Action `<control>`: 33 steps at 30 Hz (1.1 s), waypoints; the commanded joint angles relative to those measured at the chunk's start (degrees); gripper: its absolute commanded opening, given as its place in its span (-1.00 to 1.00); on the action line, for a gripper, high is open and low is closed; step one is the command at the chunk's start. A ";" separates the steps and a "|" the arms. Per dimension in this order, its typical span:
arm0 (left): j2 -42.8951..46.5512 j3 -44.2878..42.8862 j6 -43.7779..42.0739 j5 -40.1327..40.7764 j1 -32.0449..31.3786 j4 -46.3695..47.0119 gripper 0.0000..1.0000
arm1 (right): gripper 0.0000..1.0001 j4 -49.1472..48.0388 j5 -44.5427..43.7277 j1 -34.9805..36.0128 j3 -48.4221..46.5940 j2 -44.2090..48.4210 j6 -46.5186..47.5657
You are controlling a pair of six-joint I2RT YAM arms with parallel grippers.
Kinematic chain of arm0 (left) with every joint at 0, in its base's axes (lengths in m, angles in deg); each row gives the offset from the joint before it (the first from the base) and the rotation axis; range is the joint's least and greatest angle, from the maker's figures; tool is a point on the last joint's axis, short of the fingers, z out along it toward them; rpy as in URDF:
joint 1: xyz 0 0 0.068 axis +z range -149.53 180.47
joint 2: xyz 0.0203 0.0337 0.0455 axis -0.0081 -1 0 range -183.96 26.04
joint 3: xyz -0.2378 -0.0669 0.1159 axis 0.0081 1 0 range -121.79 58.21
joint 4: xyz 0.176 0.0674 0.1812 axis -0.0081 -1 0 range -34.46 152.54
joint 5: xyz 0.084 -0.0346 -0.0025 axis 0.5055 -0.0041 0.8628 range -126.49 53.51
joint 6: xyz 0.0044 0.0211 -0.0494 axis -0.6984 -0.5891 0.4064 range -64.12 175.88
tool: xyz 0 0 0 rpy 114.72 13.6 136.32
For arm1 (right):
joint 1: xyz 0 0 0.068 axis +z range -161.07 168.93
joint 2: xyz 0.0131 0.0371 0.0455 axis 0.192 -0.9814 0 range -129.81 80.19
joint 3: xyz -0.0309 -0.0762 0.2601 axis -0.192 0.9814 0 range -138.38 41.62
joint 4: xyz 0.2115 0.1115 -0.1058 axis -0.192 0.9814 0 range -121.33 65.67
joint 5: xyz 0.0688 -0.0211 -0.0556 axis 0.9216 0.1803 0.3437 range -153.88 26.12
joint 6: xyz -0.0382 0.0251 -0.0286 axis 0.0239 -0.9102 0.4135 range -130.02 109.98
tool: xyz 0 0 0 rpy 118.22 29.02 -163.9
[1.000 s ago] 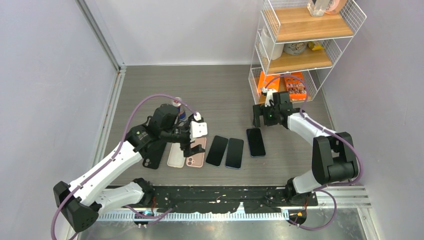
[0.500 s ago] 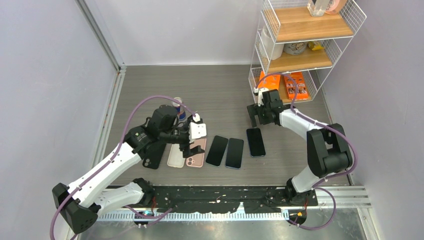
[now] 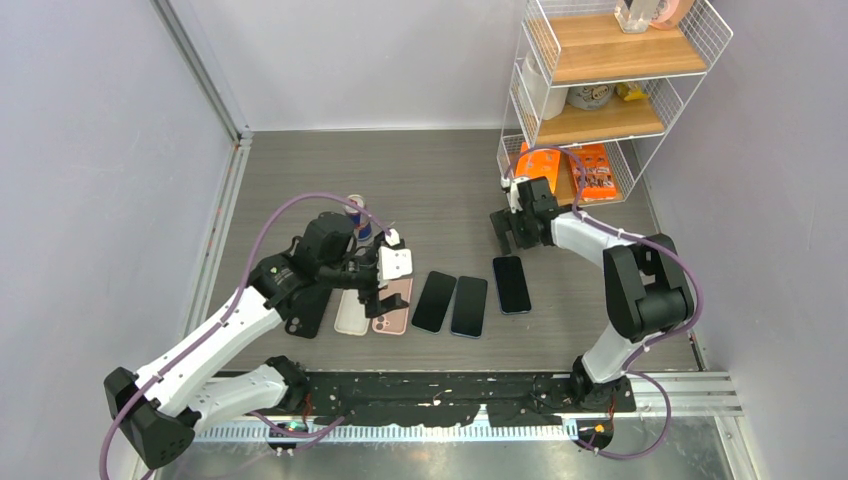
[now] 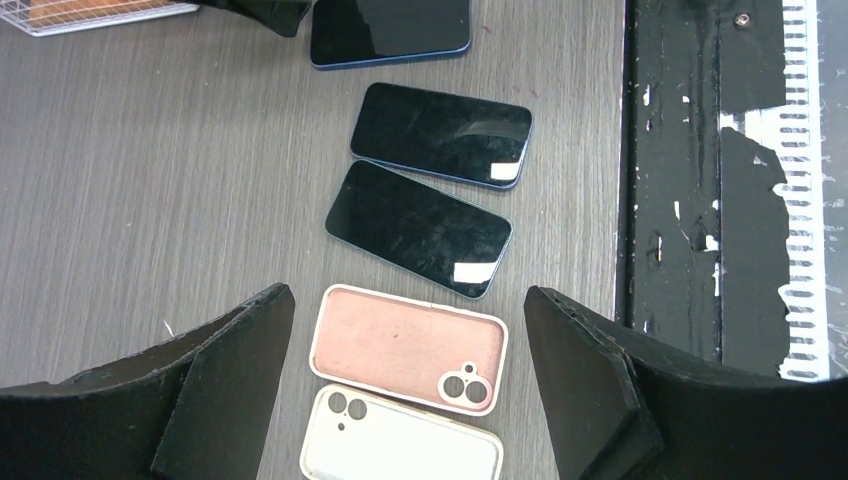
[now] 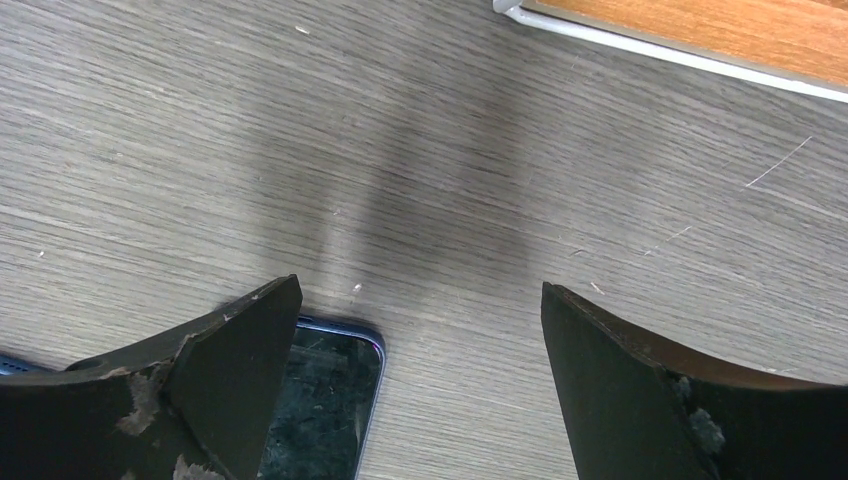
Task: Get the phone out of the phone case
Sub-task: Adjust the phone at the center of the board.
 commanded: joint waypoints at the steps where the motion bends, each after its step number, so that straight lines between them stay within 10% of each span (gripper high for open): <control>1: 1.28 0.60 -0.48 0.06 0.14 2.64 0.80 | 0.93 0.06 -1.23 0.47 -2.30 -0.61 0.67; 33: 3.25 2.69 -0.85 0.75 0.14 3.03 0.95 | 0.89 6.71 -4.62 0.69 1.73 3.16 6.51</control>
